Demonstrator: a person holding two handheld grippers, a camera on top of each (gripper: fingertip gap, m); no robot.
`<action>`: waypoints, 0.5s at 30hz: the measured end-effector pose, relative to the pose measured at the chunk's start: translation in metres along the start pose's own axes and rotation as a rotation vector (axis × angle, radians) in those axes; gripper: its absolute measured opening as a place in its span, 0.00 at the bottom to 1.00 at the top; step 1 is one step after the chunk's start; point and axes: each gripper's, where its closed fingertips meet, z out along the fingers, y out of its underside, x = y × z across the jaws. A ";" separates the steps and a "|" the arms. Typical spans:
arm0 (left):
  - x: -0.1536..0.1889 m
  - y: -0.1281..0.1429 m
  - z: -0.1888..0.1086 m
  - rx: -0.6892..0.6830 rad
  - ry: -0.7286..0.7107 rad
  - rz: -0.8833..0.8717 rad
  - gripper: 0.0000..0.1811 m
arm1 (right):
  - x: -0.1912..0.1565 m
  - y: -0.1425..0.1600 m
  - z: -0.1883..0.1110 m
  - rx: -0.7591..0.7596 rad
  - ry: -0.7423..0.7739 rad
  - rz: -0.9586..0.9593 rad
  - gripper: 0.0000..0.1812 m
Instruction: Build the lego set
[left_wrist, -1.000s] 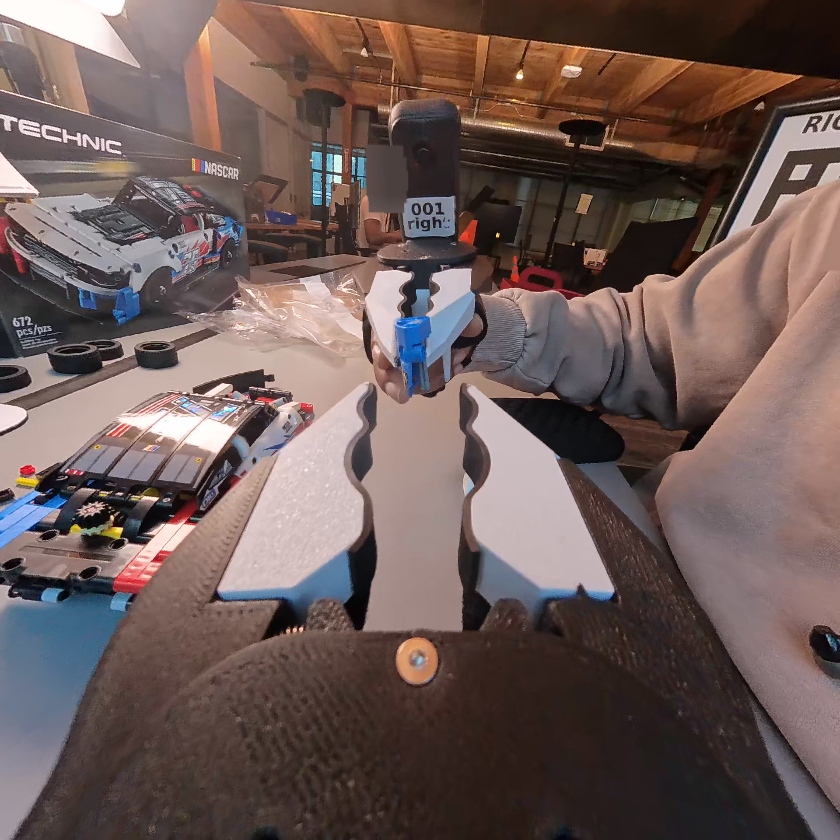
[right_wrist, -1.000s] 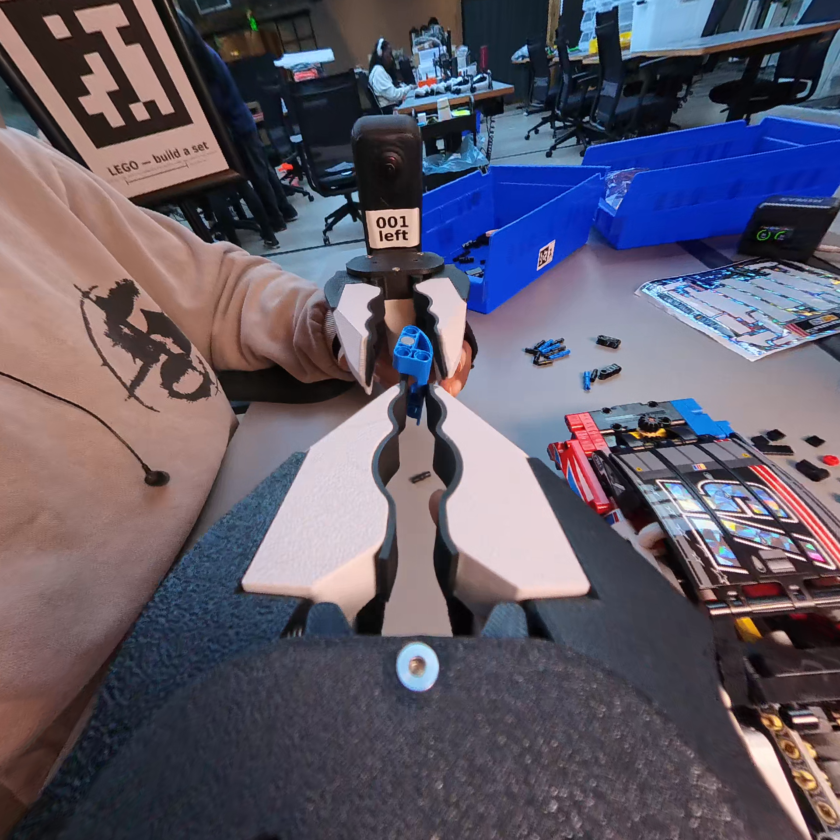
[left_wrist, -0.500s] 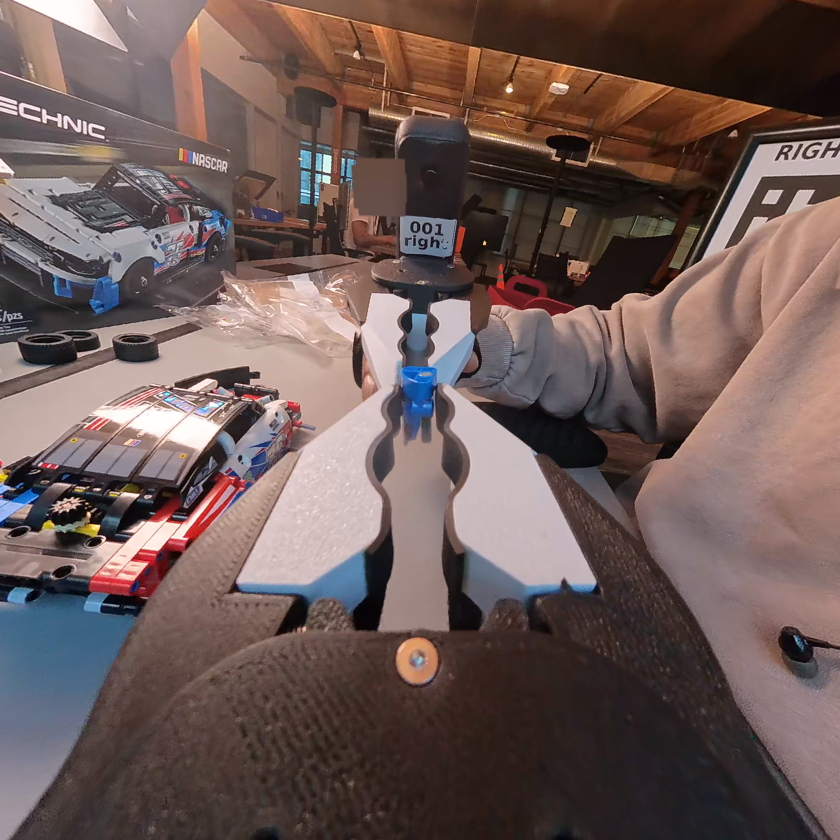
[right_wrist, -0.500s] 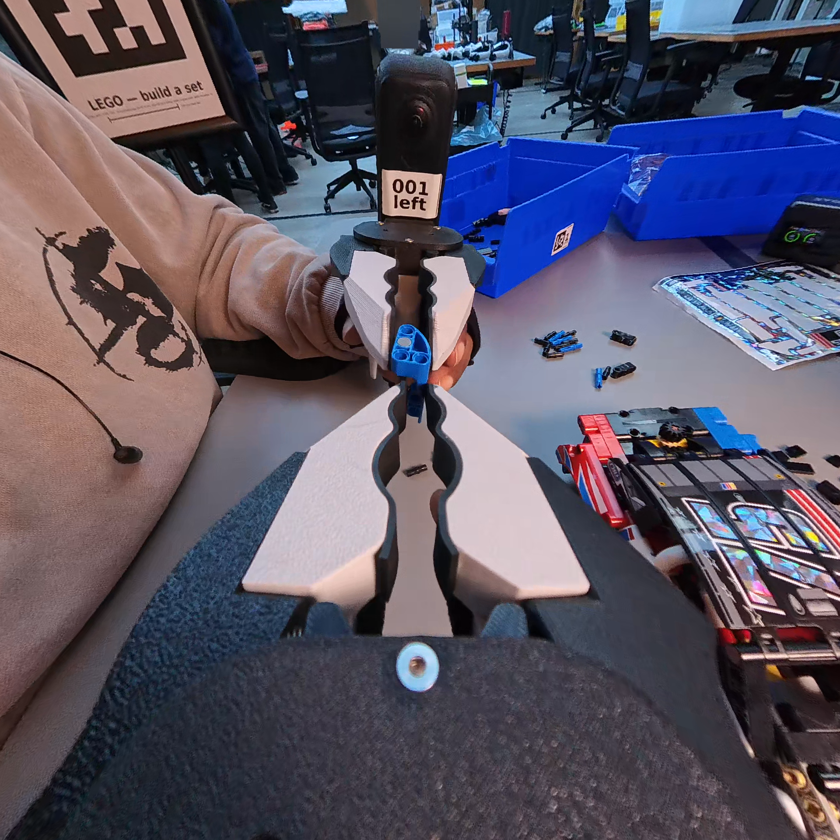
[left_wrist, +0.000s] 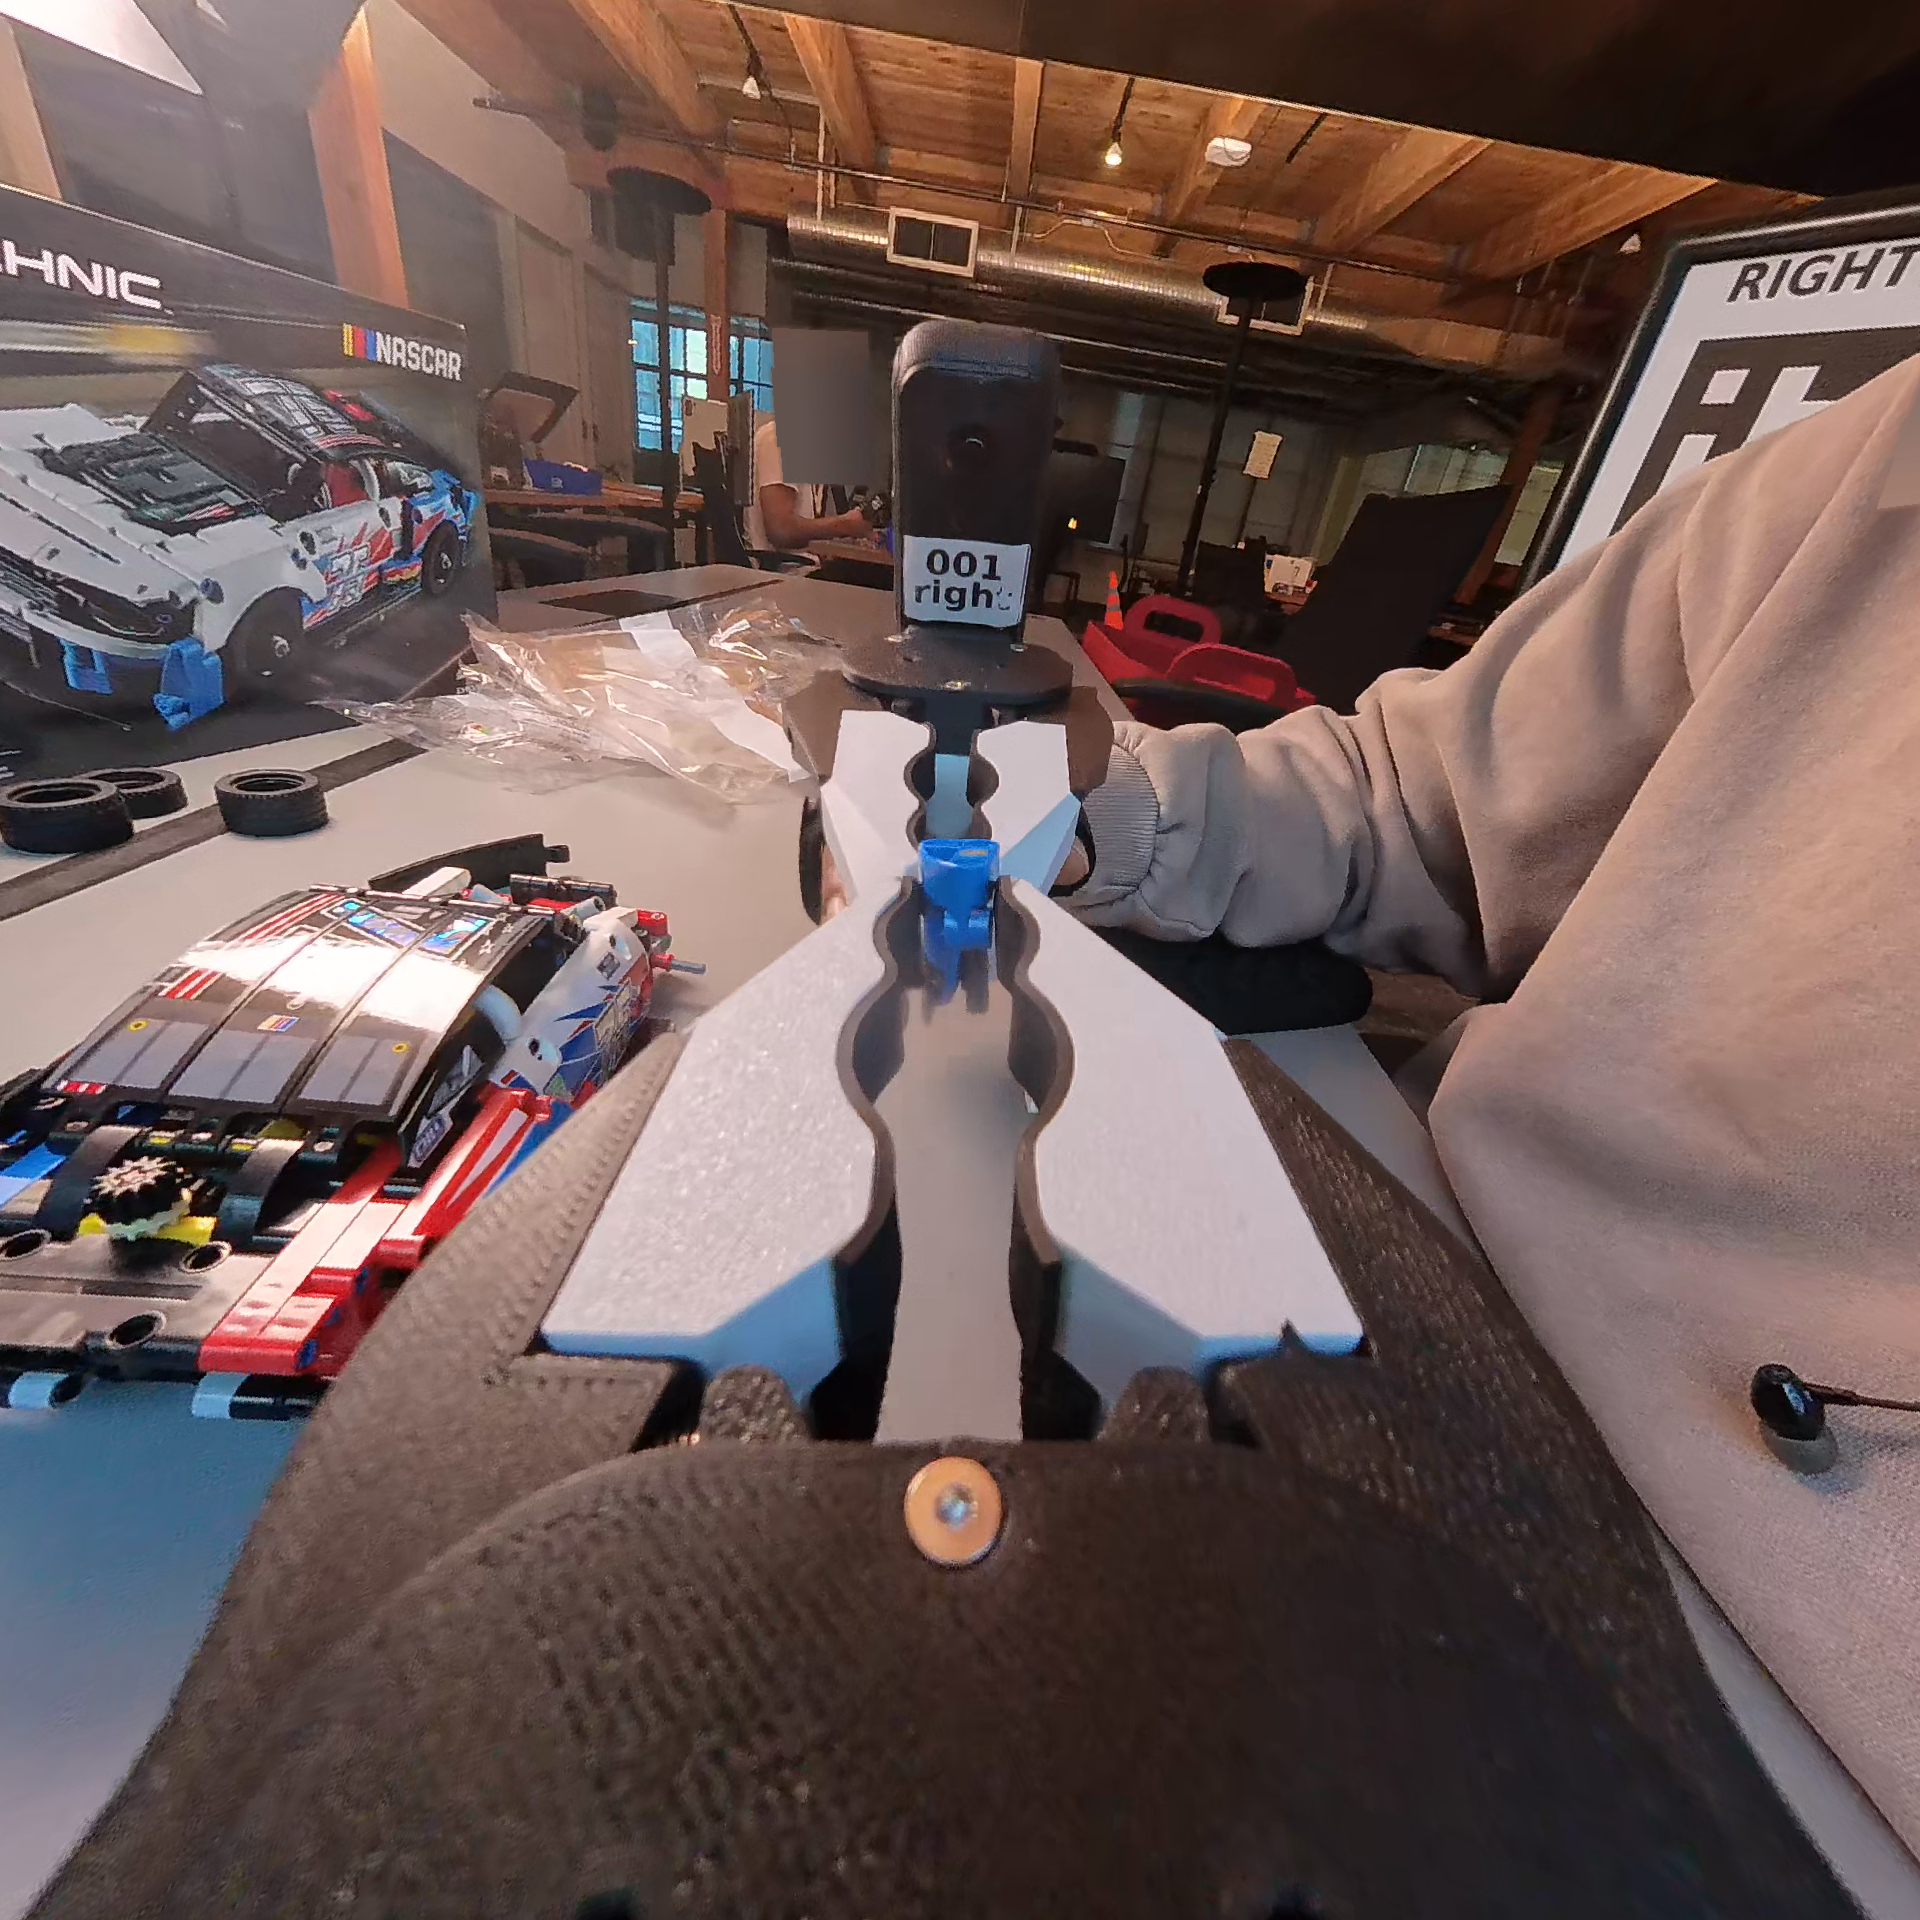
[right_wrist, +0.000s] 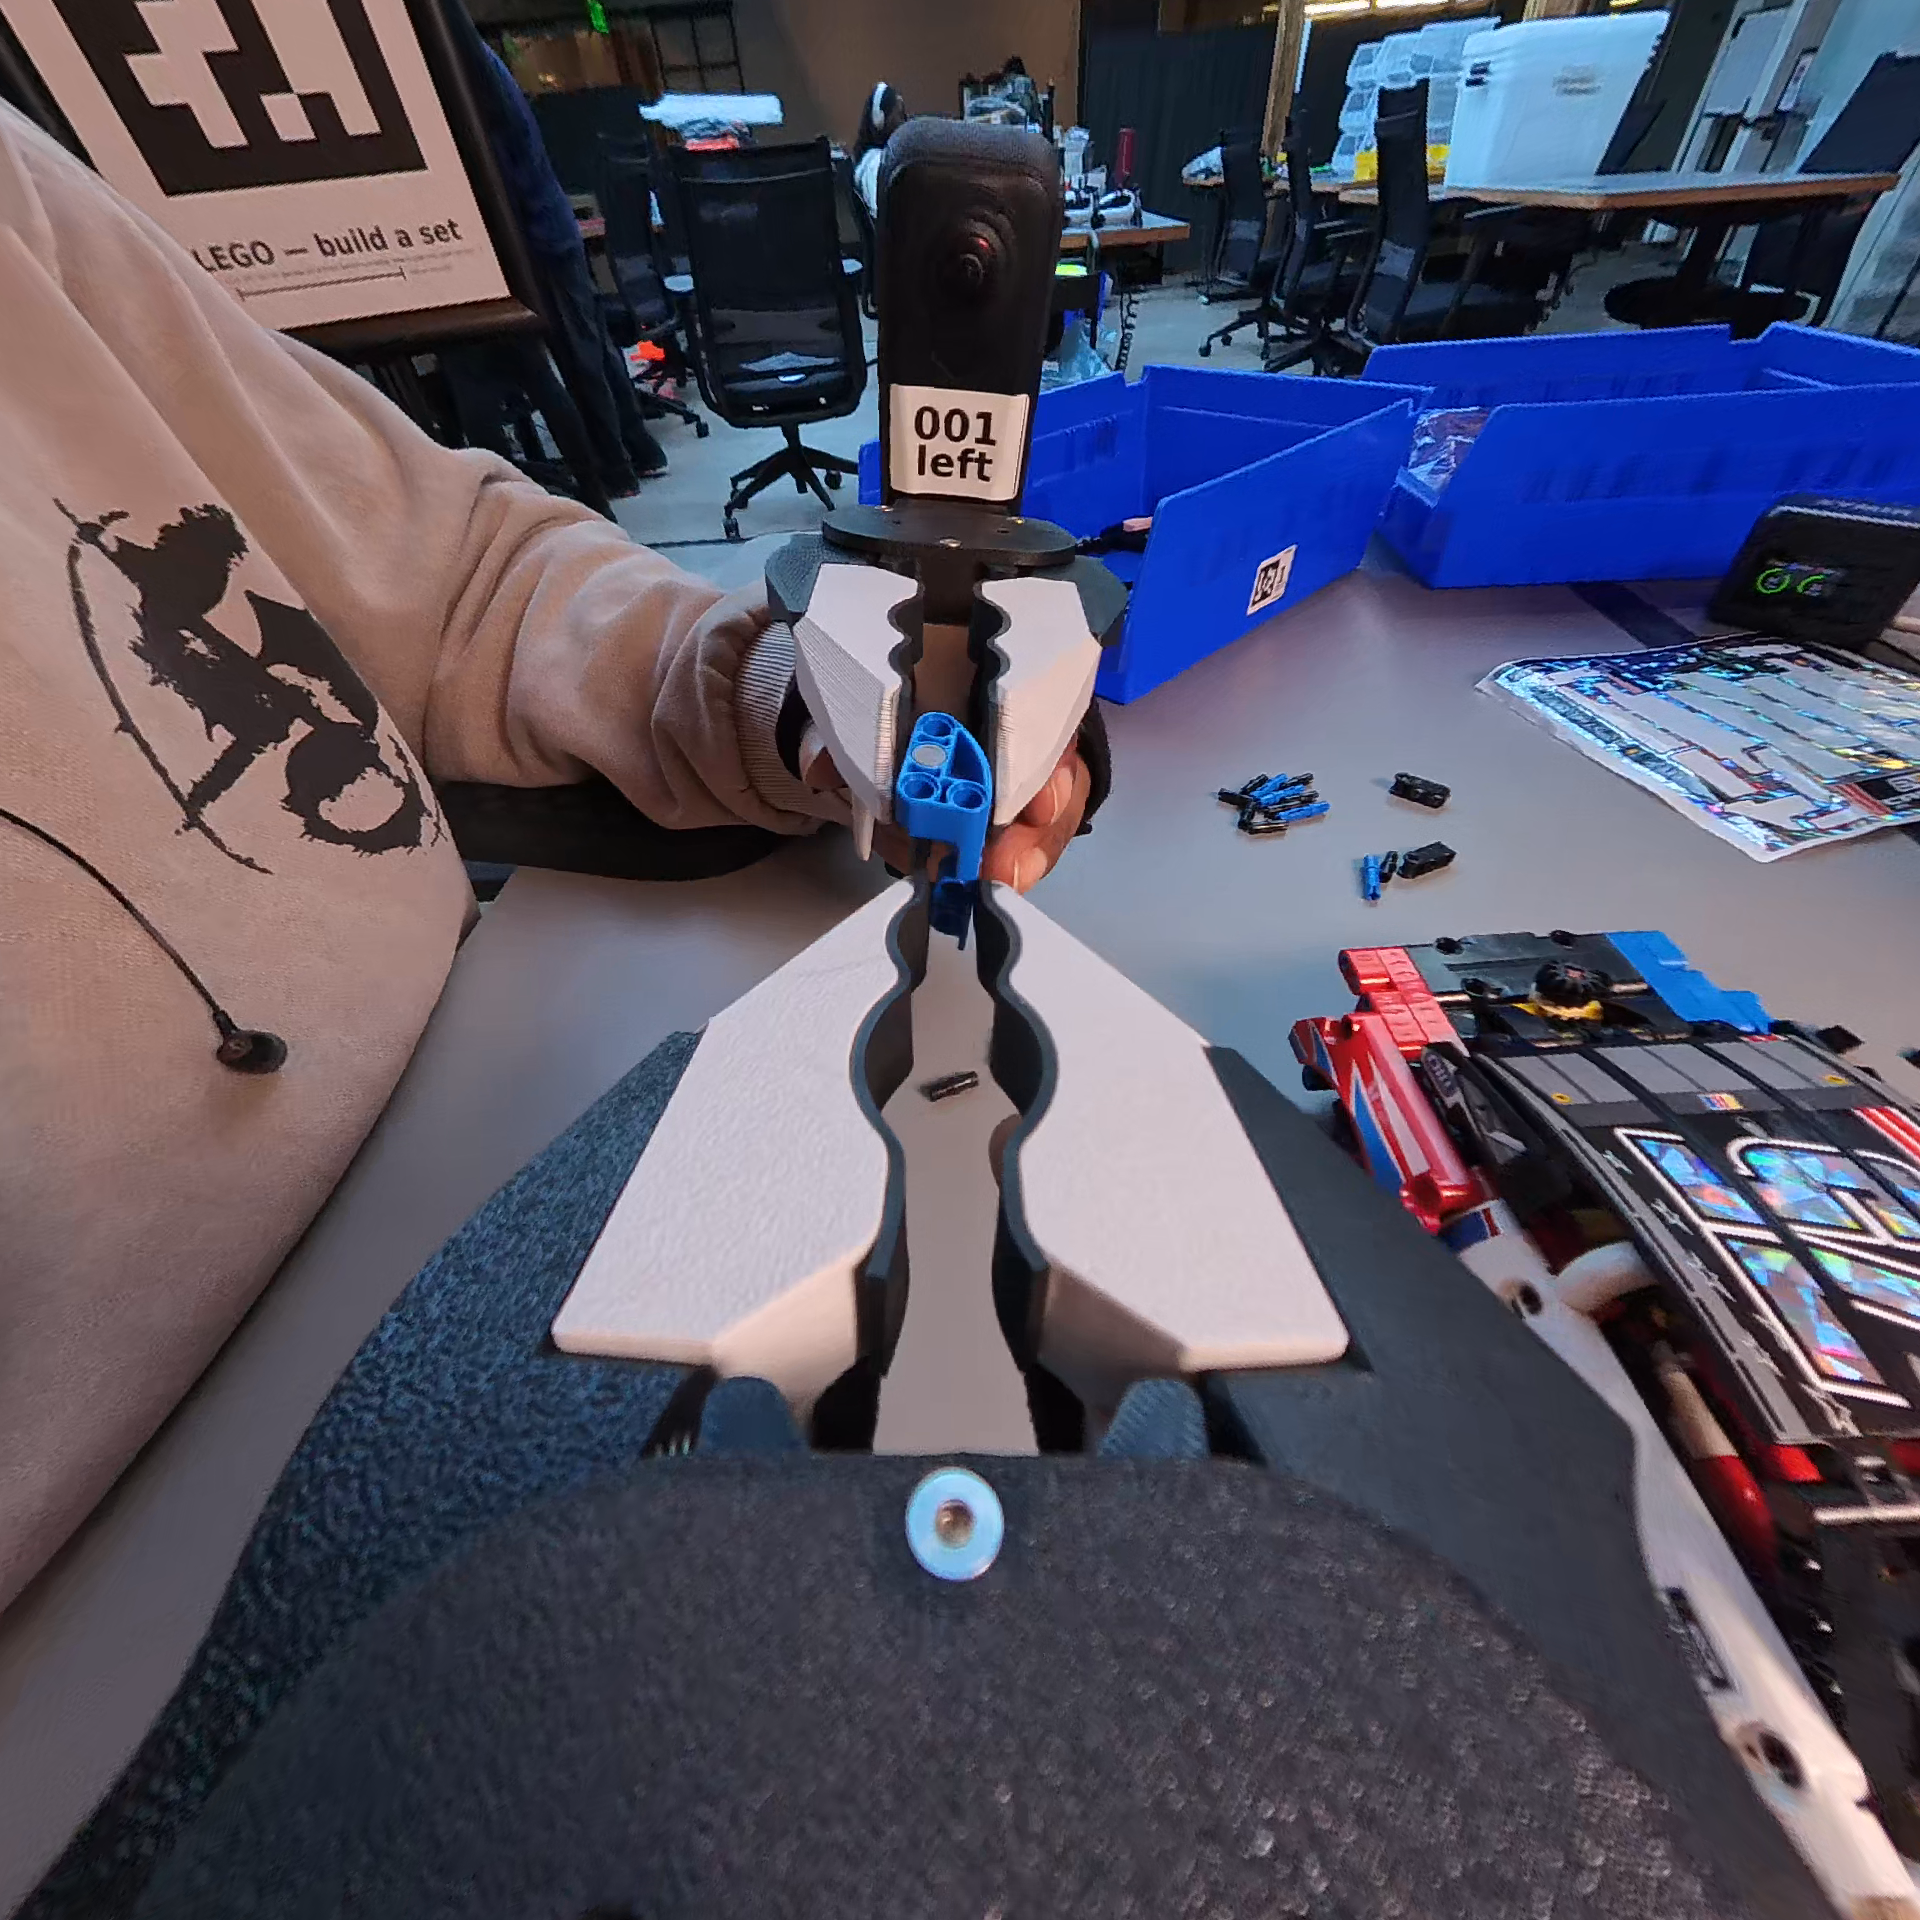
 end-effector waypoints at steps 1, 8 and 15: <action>-0.001 0.000 0.000 0.001 -0.003 -0.005 0.06 | 0.001 0.000 0.000 0.003 0.014 -0.005 0.03; -0.021 0.001 -0.006 0.016 -0.101 -0.026 0.07 | 0.024 -0.001 0.002 0.088 0.210 0.000 0.03; -0.031 0.004 -0.007 -0.005 -0.158 -0.009 0.10 | 0.036 0.001 0.005 0.094 0.357 0.041 0.03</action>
